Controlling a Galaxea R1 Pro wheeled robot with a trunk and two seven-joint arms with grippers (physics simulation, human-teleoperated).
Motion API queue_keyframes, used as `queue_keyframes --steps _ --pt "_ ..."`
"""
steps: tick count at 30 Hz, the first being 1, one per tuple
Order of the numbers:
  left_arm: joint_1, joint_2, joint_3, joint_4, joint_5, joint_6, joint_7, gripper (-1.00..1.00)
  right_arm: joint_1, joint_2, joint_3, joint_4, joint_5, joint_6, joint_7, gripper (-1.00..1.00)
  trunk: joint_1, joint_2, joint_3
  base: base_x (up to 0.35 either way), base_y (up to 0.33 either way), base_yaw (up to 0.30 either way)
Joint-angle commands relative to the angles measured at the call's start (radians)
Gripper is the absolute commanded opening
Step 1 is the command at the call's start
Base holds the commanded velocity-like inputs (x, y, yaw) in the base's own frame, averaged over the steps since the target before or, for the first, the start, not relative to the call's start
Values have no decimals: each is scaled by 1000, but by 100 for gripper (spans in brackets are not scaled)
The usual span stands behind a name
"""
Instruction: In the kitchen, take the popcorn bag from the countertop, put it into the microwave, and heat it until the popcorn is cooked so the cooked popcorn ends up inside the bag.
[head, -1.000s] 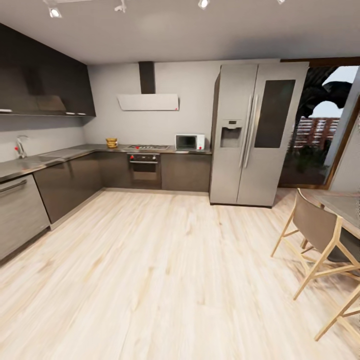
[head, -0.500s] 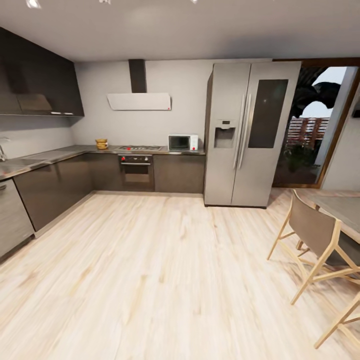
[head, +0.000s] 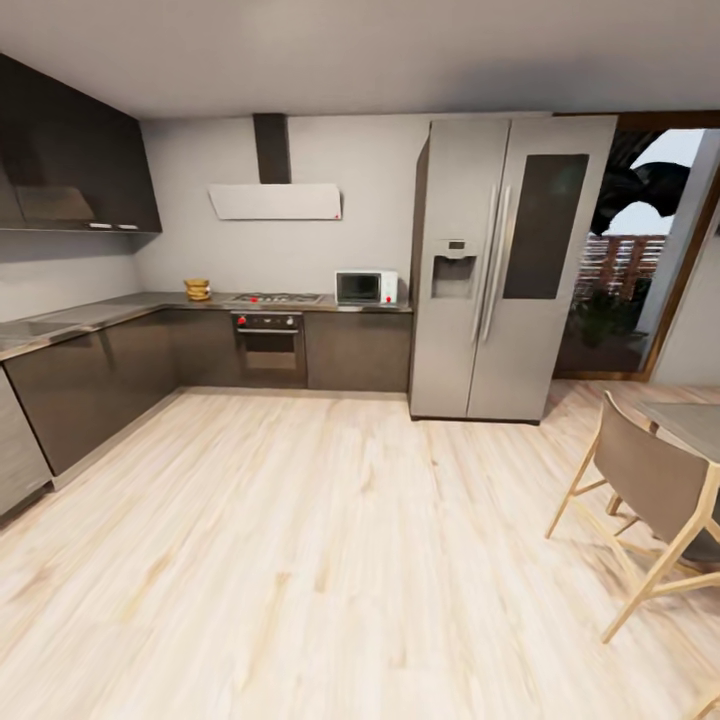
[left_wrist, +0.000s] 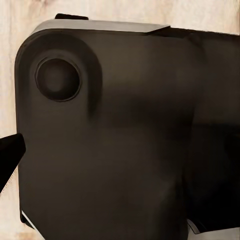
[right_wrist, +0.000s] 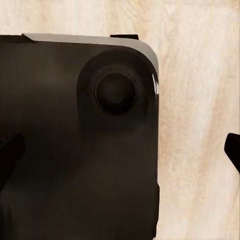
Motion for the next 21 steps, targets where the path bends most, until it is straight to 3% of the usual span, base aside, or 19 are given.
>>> queue_keyframes --steps 1,21 --pt "0 0 0 0 10 -1 1 100 0 0 -1 2 0 -5 0 100 1 0 -1 319 0 0" --pt "0 -2 2 -2 10 -2 2 100 0 6 -3 2 -1 -4 0 100 1 0 -1 319 0 0"
